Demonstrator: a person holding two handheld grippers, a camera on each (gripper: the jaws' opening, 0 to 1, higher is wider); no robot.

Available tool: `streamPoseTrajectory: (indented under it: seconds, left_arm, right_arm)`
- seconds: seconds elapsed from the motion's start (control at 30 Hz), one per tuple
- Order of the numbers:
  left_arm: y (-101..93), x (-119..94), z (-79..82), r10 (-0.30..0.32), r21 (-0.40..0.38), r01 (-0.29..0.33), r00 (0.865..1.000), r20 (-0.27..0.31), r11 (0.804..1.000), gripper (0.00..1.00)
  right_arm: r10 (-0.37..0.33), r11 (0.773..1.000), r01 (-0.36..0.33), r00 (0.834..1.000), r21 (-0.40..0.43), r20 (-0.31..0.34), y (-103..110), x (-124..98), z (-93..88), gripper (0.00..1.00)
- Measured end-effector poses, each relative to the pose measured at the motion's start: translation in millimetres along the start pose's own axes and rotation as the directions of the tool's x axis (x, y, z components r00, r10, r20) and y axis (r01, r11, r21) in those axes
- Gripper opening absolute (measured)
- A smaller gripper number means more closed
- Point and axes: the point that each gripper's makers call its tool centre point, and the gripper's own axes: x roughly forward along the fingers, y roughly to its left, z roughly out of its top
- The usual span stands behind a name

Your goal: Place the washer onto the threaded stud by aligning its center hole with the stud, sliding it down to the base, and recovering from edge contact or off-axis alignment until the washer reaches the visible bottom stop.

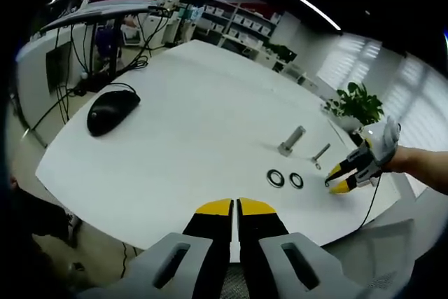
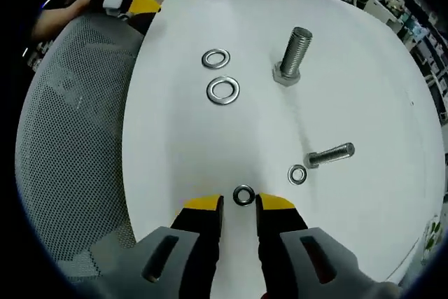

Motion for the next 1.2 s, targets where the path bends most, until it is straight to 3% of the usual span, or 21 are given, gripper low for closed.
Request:
streamPoseTrajectory:
  seconds: [0.27,0.57,0.87,1.2]
  left_arm:
    - [0.2,1.1,-0.4,-0.001,-0.001,0.001,1.0,-0.002,1.0,0.0]
    - [-1.3,0.9,-0.3,-0.006,0.001,0.006,1.0,-0.002,1.0,0.0]
    - [-0.6,0.9,0.1,-0.005,-0.006,0.005,1.0,0.001,1.0,0.0]
    - [-1.5,1.8,-1.7,-0.009,-0.001,0.009,1.0,-0.011,1.0,0.0]
  right_arm:
    - [-0.014,1.0,0.014,1.0,0.01,0.001,-3.6,0.0,0.8,0.14]
    - [-0.02,0.999,0.02,1.0,0.029,-0.016,-8.8,-7.5,-0.8,0.13]
    - [-0.057,0.998,0.056,0.998,0.037,0.033,-23.1,-31.4,15.4,0.13]
    - [-0.12,0.992,0.121,0.992,-0.028,0.038,-41.6,-46.5,27.8,0.13]
